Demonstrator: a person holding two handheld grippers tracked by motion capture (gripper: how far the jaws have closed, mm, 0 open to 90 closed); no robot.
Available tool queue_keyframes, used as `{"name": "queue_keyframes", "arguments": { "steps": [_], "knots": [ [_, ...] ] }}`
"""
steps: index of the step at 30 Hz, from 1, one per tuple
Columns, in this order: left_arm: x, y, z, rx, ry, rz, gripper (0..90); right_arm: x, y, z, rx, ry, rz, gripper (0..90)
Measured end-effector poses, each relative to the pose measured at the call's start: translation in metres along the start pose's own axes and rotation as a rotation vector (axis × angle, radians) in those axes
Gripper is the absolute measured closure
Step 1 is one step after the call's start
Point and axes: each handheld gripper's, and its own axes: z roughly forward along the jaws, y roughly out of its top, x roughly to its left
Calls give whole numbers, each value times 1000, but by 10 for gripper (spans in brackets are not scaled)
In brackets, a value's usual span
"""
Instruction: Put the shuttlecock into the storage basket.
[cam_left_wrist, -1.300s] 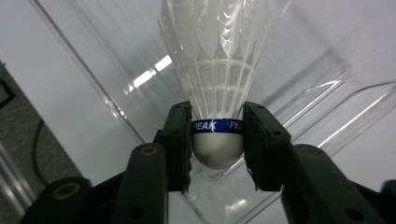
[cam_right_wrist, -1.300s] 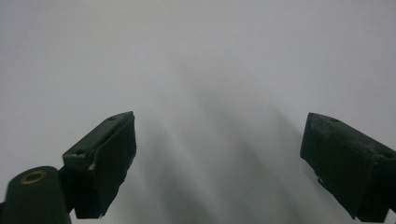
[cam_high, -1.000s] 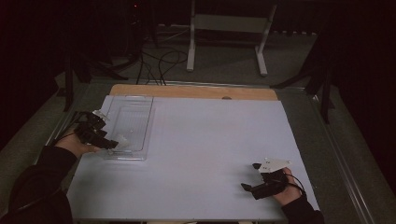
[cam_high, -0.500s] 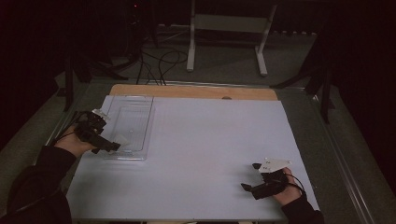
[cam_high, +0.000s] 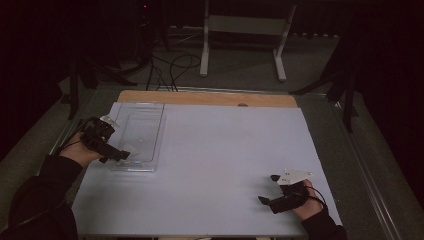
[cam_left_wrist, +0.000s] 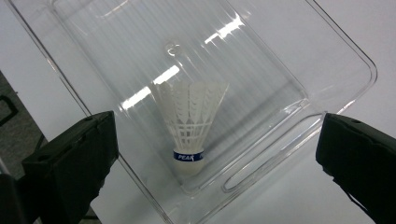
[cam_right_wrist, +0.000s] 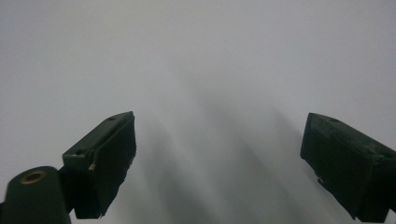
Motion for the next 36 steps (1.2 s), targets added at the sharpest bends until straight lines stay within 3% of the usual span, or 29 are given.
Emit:
{"name": "queue_keyframes", "arguments": {
  "steps": [12,20,21,31,36],
  "knots": [
    [-4,9,-8,-45,-18,13,0,-1,0,2,-9,2,10,103],
    [-3,17,-17,-137,5,-6,0,0,2,1,-7,10,6,99],
    [-4,19,-19,-166,-13,-11,0,0,2,1,-9,12,8,99],
    [-17,34,-23,-211,-45,9,0,2,4,0,-11,8,5,95],
    [-23,43,-25,-263,-65,22,0,1,4,0,-9,13,11,92]
  ]
}}
